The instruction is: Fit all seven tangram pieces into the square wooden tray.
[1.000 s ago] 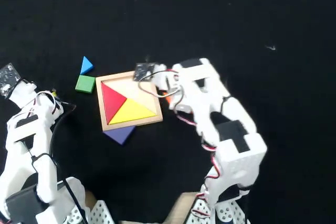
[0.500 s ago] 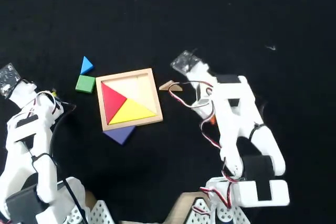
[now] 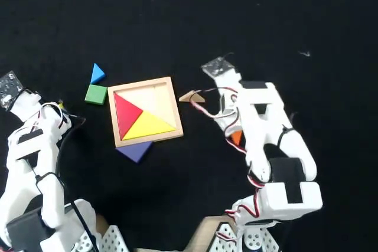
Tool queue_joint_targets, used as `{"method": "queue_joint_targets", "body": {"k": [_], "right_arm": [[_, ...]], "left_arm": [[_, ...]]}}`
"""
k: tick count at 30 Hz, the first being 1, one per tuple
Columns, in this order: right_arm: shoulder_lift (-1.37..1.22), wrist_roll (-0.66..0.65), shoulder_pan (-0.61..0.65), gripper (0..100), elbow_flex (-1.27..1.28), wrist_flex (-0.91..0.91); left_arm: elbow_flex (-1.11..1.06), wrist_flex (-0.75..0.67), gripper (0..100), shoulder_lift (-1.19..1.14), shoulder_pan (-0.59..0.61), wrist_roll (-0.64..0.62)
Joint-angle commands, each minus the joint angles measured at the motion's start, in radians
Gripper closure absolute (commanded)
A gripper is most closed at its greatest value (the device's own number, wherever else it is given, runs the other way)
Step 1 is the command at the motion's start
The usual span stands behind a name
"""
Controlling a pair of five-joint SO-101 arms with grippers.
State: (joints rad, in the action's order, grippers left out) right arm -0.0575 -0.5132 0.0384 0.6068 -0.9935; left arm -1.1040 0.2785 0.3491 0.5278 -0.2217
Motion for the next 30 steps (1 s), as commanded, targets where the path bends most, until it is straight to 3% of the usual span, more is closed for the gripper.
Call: {"method": "queue_joint_targets", "body": {"k": [1, 9, 30], "right_arm": [[0.064, -0.075, -0.002, 78.4, -0.091, -0.083], [0.170, -0.095, 0.034, 79.0, -0.053, -0.140], [0.015, -0.094, 0.084, 79.1, -0.033, -0.075]], "left_arm": [[0.028, -0.021, 86, 0.014, -0.015, 0.011], [0.028, -0.021, 86, 0.014, -0.015, 0.011], [0.025, -0.021, 86, 0.014, -0.015, 0.011]]}}
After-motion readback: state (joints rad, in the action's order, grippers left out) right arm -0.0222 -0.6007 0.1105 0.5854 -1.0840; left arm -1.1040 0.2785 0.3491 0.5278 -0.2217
